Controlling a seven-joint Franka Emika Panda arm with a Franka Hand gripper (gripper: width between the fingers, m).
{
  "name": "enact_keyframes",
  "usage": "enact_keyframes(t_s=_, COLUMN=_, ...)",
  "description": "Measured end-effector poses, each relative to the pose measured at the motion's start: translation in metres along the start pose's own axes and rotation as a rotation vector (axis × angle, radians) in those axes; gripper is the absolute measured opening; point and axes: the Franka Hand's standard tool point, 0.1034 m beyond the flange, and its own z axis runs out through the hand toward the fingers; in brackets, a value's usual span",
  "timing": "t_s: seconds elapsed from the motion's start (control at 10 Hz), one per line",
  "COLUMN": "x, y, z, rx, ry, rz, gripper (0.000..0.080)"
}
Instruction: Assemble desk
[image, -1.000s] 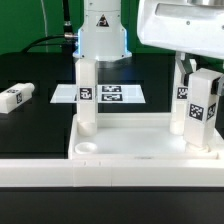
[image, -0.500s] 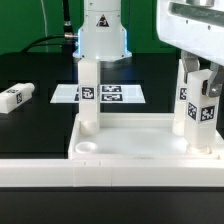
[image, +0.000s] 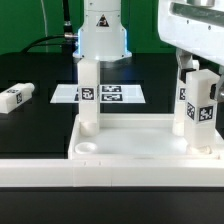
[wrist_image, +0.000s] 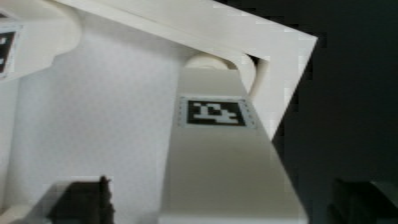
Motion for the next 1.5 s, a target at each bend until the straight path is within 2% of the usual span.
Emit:
enact_keyframes(t_s=0.2, x=-0.0067, y=-0.0015, z=-0.0004, rx=0.0, ry=0.004, rz=-0.233, gripper=0.0647)
enact_keyframes(t_s=0.7, x=-0.0094, y=-0.0062, z=-0.0013, rx=0.014, ry=0.02, rz=-0.662, gripper=0.0649)
enact_keyframes(t_s=1.5, x=-0.0004, y=-0.0063, z=-0.0022, rx=0.012, ry=0.031, rz=-1.181, gripper=0.0649)
